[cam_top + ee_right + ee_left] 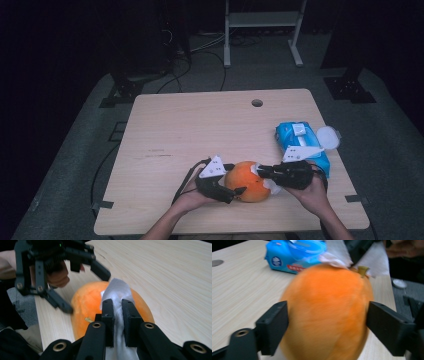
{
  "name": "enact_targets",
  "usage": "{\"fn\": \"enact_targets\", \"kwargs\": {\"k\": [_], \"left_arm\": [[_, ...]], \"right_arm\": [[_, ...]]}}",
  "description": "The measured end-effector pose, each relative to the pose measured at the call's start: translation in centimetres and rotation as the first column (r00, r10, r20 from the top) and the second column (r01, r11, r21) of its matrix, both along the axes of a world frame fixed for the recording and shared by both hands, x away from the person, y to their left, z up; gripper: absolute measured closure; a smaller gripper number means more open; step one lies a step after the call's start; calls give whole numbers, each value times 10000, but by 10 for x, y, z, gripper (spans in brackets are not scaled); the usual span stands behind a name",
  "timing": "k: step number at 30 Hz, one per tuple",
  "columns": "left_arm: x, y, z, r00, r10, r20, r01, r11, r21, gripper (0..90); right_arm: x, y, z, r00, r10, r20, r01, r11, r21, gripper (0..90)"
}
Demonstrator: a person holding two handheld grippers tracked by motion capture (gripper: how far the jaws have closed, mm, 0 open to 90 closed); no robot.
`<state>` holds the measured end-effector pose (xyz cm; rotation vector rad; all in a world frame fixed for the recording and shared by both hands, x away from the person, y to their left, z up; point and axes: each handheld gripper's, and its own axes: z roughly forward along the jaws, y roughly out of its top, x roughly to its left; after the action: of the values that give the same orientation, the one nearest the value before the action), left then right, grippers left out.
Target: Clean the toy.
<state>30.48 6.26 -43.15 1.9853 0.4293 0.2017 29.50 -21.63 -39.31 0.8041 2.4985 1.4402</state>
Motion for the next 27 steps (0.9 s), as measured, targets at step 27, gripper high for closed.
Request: {"fn": "enact_targets", "kwargs": {"k": [27], "left_arm": [[-14, -9, 4, 9915, -642, 1134, 594, 9972, 456, 347]], "right_arm": [[-26, 49, 16, 9855, 1099, 1295, -1008, 9921, -748, 805]]}}
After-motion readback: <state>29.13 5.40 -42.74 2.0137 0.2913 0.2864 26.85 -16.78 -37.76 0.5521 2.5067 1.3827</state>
